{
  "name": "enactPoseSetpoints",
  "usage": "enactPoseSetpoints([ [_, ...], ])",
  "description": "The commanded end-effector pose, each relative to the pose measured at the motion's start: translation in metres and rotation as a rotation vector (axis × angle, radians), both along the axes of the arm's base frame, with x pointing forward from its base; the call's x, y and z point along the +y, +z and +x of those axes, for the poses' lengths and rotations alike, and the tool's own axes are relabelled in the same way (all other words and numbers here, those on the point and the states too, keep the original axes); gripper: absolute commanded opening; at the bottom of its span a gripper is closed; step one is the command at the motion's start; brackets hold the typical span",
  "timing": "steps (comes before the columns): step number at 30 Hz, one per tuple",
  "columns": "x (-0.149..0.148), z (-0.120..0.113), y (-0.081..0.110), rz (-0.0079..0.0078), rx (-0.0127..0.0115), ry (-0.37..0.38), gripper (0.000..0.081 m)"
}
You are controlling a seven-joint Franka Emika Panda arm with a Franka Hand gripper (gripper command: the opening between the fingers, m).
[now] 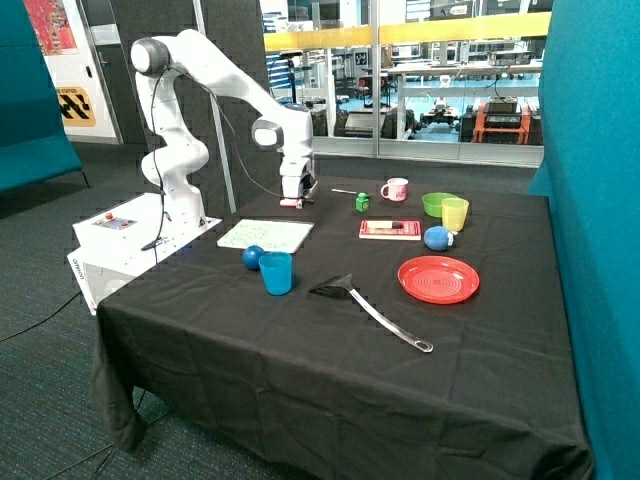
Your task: Put a highlighter on each book
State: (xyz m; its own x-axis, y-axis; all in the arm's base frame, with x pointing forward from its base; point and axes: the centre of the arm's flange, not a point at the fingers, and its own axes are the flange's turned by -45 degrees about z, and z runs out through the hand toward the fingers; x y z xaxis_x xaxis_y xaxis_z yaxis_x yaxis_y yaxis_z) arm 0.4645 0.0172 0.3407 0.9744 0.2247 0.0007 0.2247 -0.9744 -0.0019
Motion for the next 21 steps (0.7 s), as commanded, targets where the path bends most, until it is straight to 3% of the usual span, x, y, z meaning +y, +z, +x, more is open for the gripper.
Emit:
enactPoseSetpoints([
  [1, -0.044, -0.018, 0.001, -0.0020, 0.0003, -0.001, 0.0000],
  [21, -0.093, -0.046, -0.028, -0.0020, 0.0003, -0.037, 0.0000],
])
